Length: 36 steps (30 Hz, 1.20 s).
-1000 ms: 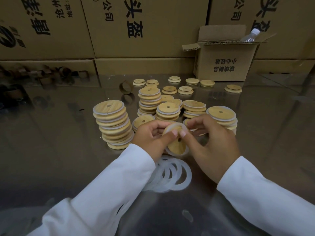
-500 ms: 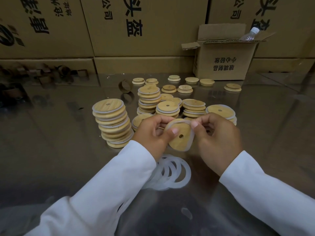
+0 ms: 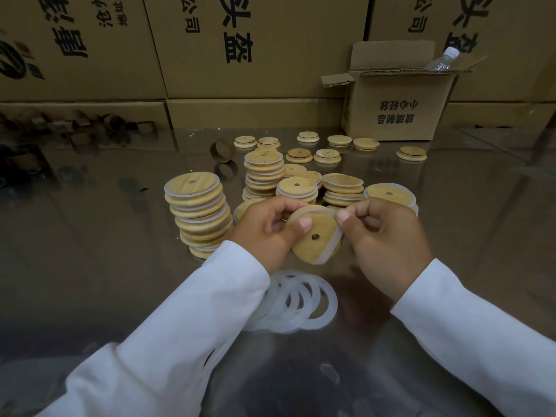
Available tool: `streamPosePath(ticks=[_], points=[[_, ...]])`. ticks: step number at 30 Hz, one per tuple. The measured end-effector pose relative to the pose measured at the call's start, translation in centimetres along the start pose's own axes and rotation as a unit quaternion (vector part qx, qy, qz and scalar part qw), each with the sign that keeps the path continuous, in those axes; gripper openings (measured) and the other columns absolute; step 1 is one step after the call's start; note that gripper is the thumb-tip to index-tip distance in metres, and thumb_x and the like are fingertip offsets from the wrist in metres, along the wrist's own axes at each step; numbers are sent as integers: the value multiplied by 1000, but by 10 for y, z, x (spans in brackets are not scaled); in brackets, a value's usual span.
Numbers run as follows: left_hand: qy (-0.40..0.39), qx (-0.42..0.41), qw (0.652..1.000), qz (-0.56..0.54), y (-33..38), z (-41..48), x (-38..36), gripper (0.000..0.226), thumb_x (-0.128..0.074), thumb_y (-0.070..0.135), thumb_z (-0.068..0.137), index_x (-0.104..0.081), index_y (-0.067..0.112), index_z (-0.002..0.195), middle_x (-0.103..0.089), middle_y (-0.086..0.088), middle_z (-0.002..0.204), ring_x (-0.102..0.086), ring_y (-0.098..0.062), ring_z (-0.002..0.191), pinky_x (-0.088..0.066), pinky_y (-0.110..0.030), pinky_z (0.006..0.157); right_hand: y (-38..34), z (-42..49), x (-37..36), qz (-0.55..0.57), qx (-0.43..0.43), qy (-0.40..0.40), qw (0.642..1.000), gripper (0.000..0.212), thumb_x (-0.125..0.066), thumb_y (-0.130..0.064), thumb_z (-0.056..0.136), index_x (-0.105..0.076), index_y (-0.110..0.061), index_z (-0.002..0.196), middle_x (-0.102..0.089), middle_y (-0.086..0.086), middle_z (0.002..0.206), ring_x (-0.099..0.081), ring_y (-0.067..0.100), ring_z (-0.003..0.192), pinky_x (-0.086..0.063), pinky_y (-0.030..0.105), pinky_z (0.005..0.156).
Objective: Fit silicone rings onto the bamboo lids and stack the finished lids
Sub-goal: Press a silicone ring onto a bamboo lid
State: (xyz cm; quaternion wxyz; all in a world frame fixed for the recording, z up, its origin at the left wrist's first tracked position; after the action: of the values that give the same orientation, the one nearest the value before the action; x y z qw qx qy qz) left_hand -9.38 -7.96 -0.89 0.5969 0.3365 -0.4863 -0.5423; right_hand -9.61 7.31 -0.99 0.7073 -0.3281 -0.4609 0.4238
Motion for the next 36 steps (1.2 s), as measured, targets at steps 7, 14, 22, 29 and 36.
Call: streamPosePath(ticks=[7,14,22,29,36], points=[[62,101,984,-131,-14,3,-14,20,-49,10,92,-66,18,86,-66,-11,93,-60,-31,98,-44,-53,97,-2,-6,-3,4,26,5,1000,15,-64,-22,84,-60,-29,72,-64,-15,74,-60,-2,74,-43,5,60],[133,110,971,-167,-14,6,-13,17,-64,24,71,-70,28,56,-67,8,62,-60,-21,82,-48,-41,85,-5,-10,-6,43,62,-1,997,13,-66,-20,81,-62,-27,71,-65,-14,72,-61,-2,74,-48,7,68],[122,92,972,-178,-16,3,-14,12,-63,16,84,-68,20,74,-70,-6,80,-65,-27,86,-50,-49,89,-6,-17,-10,31,79,26,996,16,-67,-38,70,-56,-33,80,-63,-17,82,-60,0,81,-50,14,70],[91,94,955,-266,-13,4,-17,9,-54,6,86,-63,4,85,-68,-10,79,-68,-17,70,-58,-34,63,-6,-12,-1,-36,135,95,986,9,-67,-34,76,-65,-31,84,-63,-23,81,-61,-1,81,-47,8,71],[91,69,972,-208,-13,1,-16,7,-58,10,84,-65,7,85,-71,-9,77,-67,-25,77,-57,-41,74,-6,-8,1,10,91,94,991,5,-70,-21,79,-67,-23,75,-66,-19,76,-62,1,80,-47,9,71]])
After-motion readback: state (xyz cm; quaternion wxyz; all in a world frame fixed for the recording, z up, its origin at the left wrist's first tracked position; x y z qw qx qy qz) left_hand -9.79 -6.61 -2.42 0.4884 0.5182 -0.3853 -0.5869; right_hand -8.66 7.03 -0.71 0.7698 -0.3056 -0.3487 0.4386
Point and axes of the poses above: each hand's wrist, its own z-axis towards the middle knuckle, its own x-axis out of the back of the hand, y = z × x, the point moved 2 cm from there along z, towards the middle knuckle
